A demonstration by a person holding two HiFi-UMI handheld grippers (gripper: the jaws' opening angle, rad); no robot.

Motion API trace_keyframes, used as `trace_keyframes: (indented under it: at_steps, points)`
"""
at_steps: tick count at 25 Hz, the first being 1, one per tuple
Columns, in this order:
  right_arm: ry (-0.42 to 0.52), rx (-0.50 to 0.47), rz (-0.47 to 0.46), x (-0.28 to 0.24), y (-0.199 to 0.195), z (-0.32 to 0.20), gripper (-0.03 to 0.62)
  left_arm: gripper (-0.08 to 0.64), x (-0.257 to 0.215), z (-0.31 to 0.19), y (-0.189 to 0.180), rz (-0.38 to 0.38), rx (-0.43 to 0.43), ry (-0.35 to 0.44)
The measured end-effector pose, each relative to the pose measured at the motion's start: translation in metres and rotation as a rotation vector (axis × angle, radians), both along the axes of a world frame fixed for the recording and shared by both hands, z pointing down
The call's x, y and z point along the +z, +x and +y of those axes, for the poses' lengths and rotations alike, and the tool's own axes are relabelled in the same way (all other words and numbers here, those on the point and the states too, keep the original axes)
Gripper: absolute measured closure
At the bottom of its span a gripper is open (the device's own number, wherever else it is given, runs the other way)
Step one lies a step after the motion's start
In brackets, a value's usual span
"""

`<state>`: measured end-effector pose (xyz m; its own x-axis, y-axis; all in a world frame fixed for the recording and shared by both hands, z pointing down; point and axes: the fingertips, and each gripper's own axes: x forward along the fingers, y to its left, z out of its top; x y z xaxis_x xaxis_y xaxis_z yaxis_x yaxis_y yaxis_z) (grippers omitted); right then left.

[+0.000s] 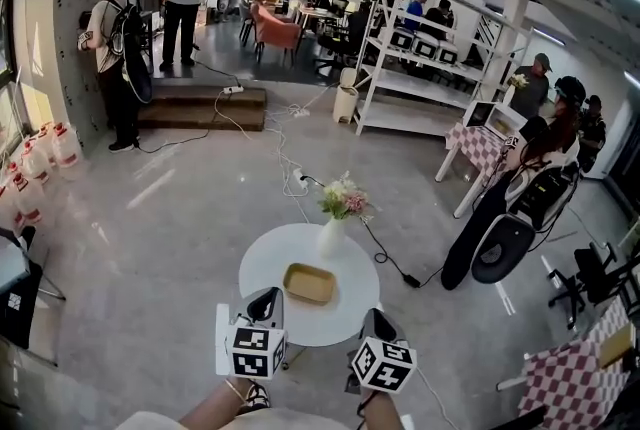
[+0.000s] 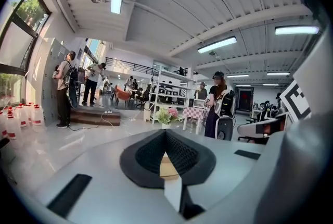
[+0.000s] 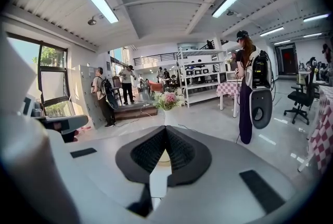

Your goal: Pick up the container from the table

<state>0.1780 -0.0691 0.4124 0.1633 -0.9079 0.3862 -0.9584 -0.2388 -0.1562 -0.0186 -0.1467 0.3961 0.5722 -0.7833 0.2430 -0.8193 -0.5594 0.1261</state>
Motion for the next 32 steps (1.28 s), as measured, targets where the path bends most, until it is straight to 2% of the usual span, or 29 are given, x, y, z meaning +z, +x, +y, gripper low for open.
trace_keyframes:
  at_steps: [9, 18, 22, 32]
  points:
    - [-0.006, 0.022, 0.023, -0.006, -0.003, -0.036, 0.568, 0.548, 0.0, -0.042, 0.003, 0.017, 0.038, -0.009]
    - [-0.039, 0.026, 0.032, -0.001, -0.012, -0.068, 0.568, 0.548, 0.014, -0.089, -0.021, 0.033, -0.007, -0.049]
    - [-0.034, 0.035, 0.03, -0.002, -0.017, -0.082, 0.568, 0.548, 0.017, -0.105, -0.028, 0.033, -0.007, -0.043]
    - [-0.059, 0.056, 0.01, 0.01, -0.016, -0.086, 0.568, 0.548, 0.036, -0.111, -0.018, 0.02, 0.027, -0.087]
